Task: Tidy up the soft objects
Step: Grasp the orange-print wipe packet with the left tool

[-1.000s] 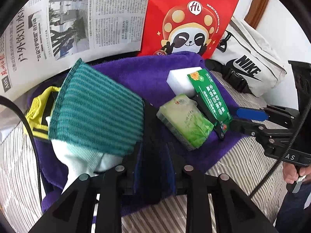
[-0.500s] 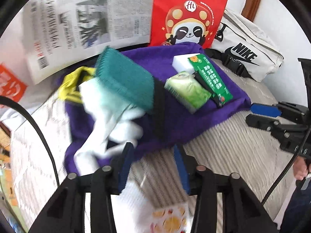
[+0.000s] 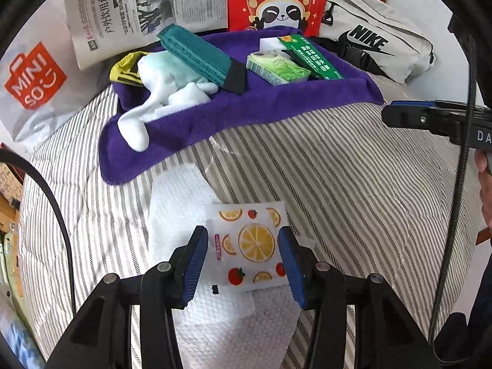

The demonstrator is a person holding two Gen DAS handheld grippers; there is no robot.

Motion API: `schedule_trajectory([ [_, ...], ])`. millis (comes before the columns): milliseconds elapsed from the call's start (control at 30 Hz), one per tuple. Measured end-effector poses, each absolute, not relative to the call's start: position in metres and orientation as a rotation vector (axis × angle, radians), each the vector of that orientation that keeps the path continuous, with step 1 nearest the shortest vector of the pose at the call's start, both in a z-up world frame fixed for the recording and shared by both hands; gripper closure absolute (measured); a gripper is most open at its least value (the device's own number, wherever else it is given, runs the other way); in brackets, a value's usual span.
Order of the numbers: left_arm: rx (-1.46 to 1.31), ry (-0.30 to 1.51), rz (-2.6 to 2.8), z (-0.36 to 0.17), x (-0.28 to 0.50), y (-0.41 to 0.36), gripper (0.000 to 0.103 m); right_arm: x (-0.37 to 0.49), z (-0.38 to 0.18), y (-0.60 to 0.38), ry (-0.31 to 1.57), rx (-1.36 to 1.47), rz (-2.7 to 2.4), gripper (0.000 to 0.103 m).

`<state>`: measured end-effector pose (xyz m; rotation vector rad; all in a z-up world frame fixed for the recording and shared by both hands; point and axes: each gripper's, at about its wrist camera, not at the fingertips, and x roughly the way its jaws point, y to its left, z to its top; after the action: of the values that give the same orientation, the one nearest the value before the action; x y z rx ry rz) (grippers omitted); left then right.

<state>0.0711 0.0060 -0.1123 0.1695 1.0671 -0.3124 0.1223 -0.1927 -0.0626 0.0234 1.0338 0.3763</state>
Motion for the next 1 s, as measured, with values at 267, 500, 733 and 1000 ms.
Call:
schedule_trajectory([
  [267,0.227,1.046,-0.321,-0.123,0.055,-0.008,0.044,0.113,-0.068,-0.21,1.043,0.049,0.347,0.062],
  [500,0.229,1.02,-0.323,-0.127,0.05,-0.014,0.036,0.109,-0.076,-0.22,1.063,0.069,0.326,0.062],
  [733,0.264,1.011,-0.335,-0.124,0.044,-0.017,0.054,0.109,-0.081,-0.22,1.072,0.074,0.328,0.062],
  [1000,0.181,1.036,-0.397,-0.117,0.04,-0.011,0.061,0.107,-0.086,-0.22,1.083,0.071,0.331,0.062],
])
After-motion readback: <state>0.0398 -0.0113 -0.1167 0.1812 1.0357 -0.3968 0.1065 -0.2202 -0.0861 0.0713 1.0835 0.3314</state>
